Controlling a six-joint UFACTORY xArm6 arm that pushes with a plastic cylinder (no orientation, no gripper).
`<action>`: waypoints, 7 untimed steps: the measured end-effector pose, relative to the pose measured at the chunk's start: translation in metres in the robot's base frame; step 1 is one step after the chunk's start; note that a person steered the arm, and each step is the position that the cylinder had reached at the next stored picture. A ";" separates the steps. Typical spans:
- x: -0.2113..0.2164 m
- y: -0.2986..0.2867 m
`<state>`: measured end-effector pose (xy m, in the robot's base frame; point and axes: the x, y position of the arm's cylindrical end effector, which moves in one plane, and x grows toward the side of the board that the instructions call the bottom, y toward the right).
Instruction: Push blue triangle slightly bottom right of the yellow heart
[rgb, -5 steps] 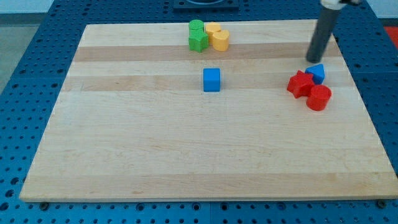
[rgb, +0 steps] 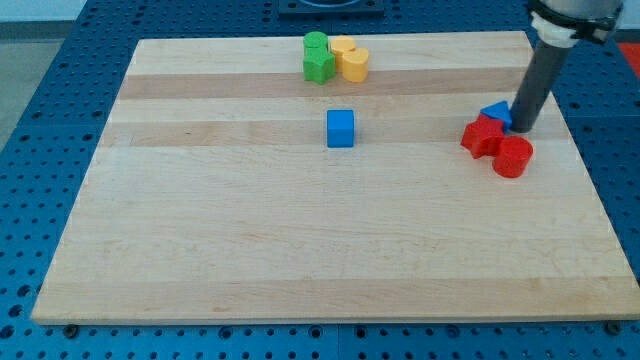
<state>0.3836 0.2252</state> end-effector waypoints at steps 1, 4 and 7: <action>-0.008 -0.020; -0.017 -0.037; 0.012 -0.099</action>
<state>0.3954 0.1260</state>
